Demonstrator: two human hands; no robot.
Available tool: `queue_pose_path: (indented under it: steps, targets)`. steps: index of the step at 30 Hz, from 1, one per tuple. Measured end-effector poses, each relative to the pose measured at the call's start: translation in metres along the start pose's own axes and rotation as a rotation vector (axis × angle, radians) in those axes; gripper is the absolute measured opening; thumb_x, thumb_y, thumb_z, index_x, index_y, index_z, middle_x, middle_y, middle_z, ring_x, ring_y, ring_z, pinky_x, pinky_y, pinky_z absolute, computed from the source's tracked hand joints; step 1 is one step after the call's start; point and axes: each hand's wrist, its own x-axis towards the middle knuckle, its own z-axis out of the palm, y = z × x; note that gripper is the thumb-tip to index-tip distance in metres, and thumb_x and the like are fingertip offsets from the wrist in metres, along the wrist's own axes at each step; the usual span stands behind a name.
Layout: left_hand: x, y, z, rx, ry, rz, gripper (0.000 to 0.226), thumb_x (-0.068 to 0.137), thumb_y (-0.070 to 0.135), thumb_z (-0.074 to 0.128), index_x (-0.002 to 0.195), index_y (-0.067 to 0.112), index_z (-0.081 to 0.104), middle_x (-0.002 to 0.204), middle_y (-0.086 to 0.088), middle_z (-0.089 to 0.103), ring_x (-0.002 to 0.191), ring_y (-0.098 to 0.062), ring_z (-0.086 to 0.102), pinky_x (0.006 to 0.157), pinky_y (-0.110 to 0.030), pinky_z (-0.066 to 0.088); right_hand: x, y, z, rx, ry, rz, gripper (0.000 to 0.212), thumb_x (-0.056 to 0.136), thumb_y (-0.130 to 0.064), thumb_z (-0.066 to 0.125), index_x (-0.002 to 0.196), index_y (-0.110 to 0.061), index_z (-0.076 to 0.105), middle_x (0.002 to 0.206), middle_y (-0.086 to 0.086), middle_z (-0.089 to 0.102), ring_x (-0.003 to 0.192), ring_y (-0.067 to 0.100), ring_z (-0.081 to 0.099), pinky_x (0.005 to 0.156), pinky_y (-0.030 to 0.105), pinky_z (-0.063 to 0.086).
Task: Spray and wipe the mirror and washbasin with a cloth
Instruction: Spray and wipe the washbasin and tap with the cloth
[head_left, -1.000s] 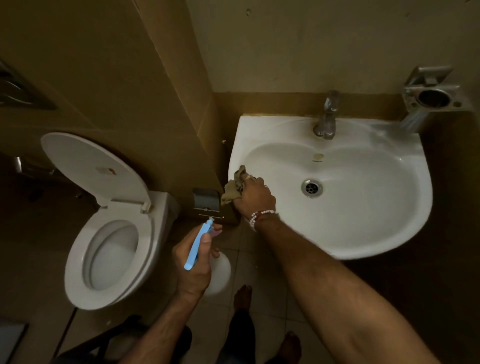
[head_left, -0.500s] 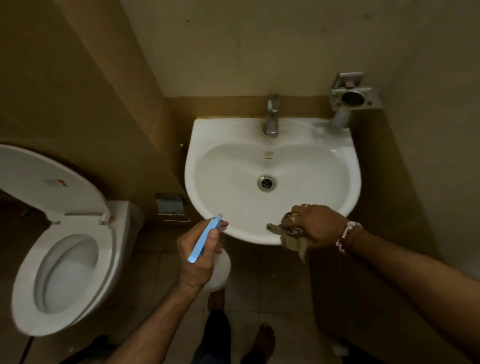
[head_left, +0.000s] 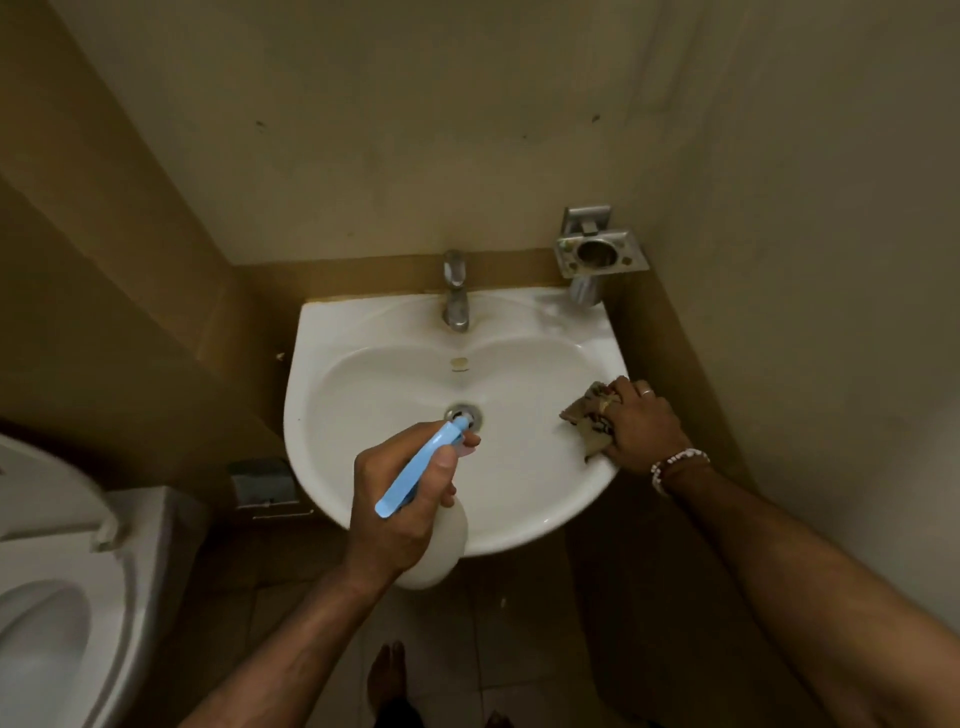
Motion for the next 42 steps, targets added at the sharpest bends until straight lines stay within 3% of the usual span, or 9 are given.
queue_pose_path:
  steps: [6, 10, 14, 21, 25, 29, 33, 38, 42]
  targets:
    - [0.037, -0.018, 0.023, -0.049, -0.075, 0.001, 0.047, 0.097, 0.051, 0.048, 0.096, 0.011, 0.074, 0.064, 0.008, 0.065, 0.052, -0.012, 0.062, 0.059, -0.024, 0.052, 0.039, 0.011, 0.007, 0.217, 0.101, 0.267, 0.054, 0.077, -0.033, 0.072, 0.128, -0.027, 0.059, 0.128, 0.013, 0.046, 0.109, 0.038, 0.046, 0.085, 0.049, 0.048]
    - [0.051, -0.036, 0.035, -0.089, -0.103, -0.031, 0.052, 0.096, 0.053, 0.049, 0.096, 0.008, 0.075, 0.082, 0.006, 0.073, 0.06, -0.005, 0.065, 0.063, -0.021, 0.051, 0.07, 0.013, 0.009, 0.312, 0.184, 0.368, 0.059, 0.076, -0.028, 0.074, 0.132, -0.023, 0.057, 0.126, 0.017, 0.049, 0.105, 0.042, 0.049, 0.083, 0.051, 0.049]
    - [0.057, -0.053, 0.039, -0.112, -0.105, -0.06, 0.05, 0.095, 0.055, 0.051, 0.096, 0.012, 0.076, 0.085, 0.0, 0.074, 0.06, -0.009, 0.065, 0.057, -0.027, 0.054, 0.095, 0.004, 0.008, 0.19, 0.198, 0.435, 0.045, 0.08, -0.025, 0.069, 0.123, -0.017, 0.062, 0.119, 0.02, 0.054, 0.103, 0.043, 0.052, 0.079, 0.05, 0.048]
    - [0.07, -0.06, 0.026, -0.088, -0.096, -0.063, 0.038, 0.096, 0.054, 0.048, 0.091, 0.025, 0.073, 0.073, 0.022, 0.065, 0.059, -0.005, 0.063, 0.062, -0.014, 0.048, 0.134, -0.075, -0.002, 0.057, 0.229, 0.554, 0.023, 0.078, -0.022, 0.064, 0.099, -0.015, 0.071, 0.114, 0.019, 0.06, 0.109, 0.04, 0.055, 0.079, 0.046, 0.047]
    - [0.072, -0.069, 0.004, -0.038, -0.063, -0.067, 0.043, 0.097, 0.056, 0.044, 0.093, 0.024, 0.072, 0.072, 0.023, 0.064, 0.061, -0.008, 0.064, 0.062, -0.013, 0.05, 0.164, -0.13, 0.002, 0.244, 0.254, 0.471, 0.03, 0.083, -0.023, 0.064, 0.109, -0.009, 0.069, 0.129, 0.024, 0.052, 0.119, 0.042, 0.049, 0.085, 0.05, 0.047]
    - [0.071, -0.075, -0.017, 0.012, -0.028, -0.032, 0.056, 0.098, 0.054, 0.043, 0.089, 0.007, 0.073, 0.068, 0.003, 0.066, 0.059, -0.013, 0.065, 0.061, -0.021, 0.056, 0.179, -0.149, 0.0, 0.254, 0.258, 0.34, 0.037, 0.082, -0.031, 0.062, 0.113, -0.012, 0.068, 0.122, 0.02, 0.056, 0.111, 0.041, 0.052, 0.082, 0.048, 0.047]
    - [0.067, -0.074, -0.041, 0.005, 0.046, -0.046, 0.046, 0.098, 0.055, 0.044, 0.093, 0.019, 0.071, 0.082, 0.004, 0.072, 0.062, -0.014, 0.068, 0.06, -0.02, 0.057, 0.167, -0.146, 0.002, 0.263, 0.246, 0.358, 0.046, 0.077, -0.028, 0.064, 0.122, -0.018, 0.063, 0.121, 0.018, 0.053, 0.109, 0.039, 0.049, 0.079, 0.048, 0.049]
    - [0.058, -0.078, -0.076, 0.023, 0.115, -0.084, 0.036, 0.095, 0.061, 0.044, 0.101, 0.038, 0.072, 0.087, 0.007, 0.074, 0.059, -0.016, 0.068, 0.057, -0.022, 0.057, 0.144, -0.204, 0.01, 0.379, 0.336, 0.507, 0.024, 0.078, -0.019, 0.07, 0.099, -0.006, 0.067, 0.11, 0.022, 0.053, 0.096, 0.043, 0.052, 0.07, 0.048, 0.052]
    - [0.055, -0.081, -0.102, 0.041, 0.159, -0.082, 0.033, 0.094, 0.062, 0.044, 0.103, 0.045, 0.071, 0.087, 0.009, 0.074, 0.057, -0.015, 0.067, 0.055, -0.021, 0.056, 0.154, -0.251, 0.004, 0.431, 0.311, 0.543, 0.026, 0.077, -0.02, 0.071, 0.102, -0.014, 0.07, 0.115, 0.026, 0.056, 0.096, 0.044, 0.054, 0.072, 0.046, 0.05]
